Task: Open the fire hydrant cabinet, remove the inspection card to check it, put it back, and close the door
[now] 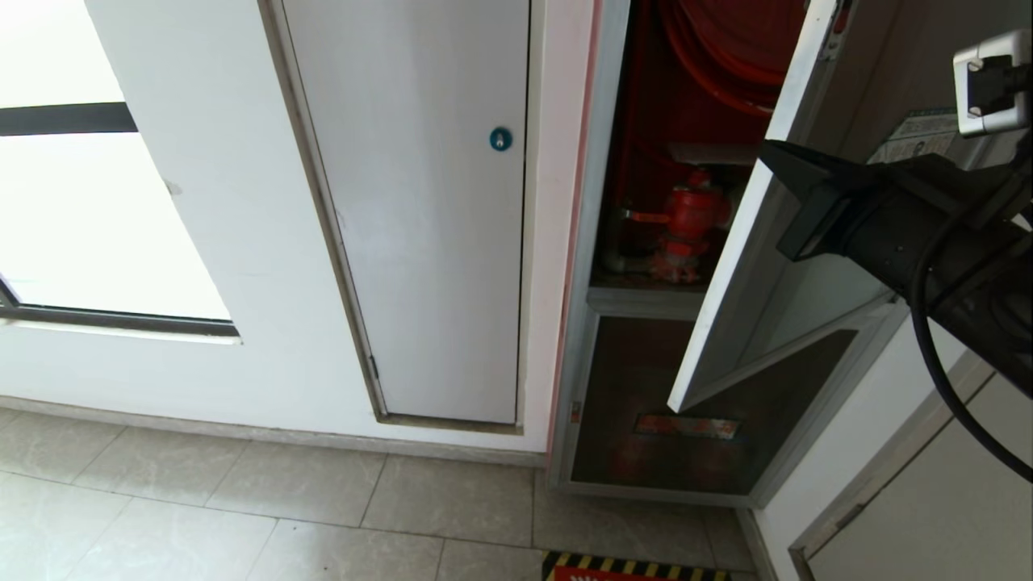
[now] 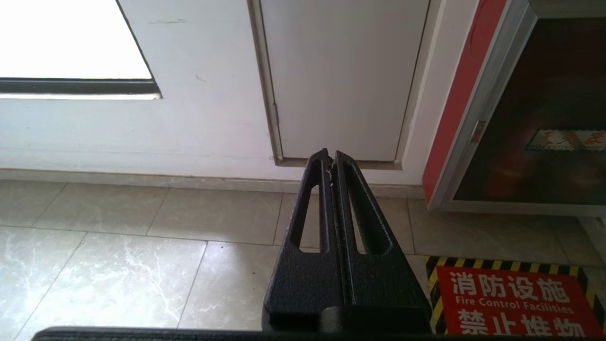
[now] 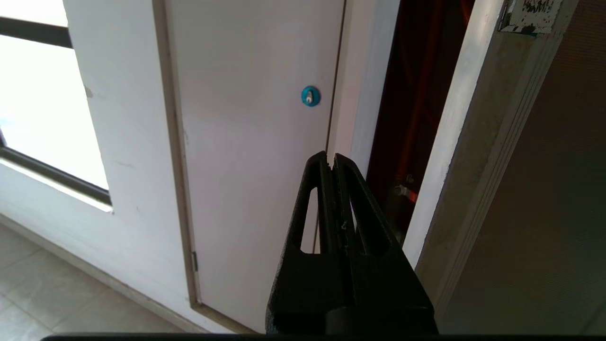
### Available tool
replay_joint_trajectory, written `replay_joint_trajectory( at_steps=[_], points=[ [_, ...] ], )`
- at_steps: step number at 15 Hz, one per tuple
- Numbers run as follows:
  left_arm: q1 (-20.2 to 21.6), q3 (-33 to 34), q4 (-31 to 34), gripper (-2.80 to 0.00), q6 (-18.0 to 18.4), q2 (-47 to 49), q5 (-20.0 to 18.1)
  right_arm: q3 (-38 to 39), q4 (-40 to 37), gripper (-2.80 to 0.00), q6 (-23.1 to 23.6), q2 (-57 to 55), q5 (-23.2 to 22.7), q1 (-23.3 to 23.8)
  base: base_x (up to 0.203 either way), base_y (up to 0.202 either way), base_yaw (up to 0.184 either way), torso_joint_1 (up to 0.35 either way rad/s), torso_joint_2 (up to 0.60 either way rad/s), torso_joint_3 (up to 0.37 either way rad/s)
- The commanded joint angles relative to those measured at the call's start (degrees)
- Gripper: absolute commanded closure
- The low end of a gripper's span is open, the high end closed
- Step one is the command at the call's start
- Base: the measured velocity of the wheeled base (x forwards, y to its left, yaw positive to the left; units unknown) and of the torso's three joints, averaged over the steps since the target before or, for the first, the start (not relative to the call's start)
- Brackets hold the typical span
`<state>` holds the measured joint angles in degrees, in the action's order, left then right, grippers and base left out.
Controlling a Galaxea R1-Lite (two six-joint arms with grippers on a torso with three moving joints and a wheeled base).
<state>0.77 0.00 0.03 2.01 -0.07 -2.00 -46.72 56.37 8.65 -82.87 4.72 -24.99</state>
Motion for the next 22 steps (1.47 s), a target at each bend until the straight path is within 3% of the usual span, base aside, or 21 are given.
replay_joint_trajectory(
  at_steps=[1, 13, 22],
  points=[
    [0.02, 0.00, 0.05, 0.00, 0.01, 0.07, -0.02, -2.56, 0.72, 0.00, 0.35, -2.76, 0.80, -0.56, 0.000, 0.000, 0.000, 0.000, 0.00, 0.000],
    [0.02, 0.09, 0.05, 0.00, 0.01, 0.07, -0.02, -14.86, 0.76, 0.00, 1.79, -12.20, 11.89, -1.99, 0.000, 0.000, 0.000, 0.000, 0.00, 0.000],
    [0.02, 0.08, 0.00, 0.00, 0.01, 0.07, -0.02, -17.88, 0.42, 0.00, 2.16, -13.47, 12.07, -0.76, 0.000, 0.000, 0.000, 0.000, 0.00, 0.000]
  ],
)
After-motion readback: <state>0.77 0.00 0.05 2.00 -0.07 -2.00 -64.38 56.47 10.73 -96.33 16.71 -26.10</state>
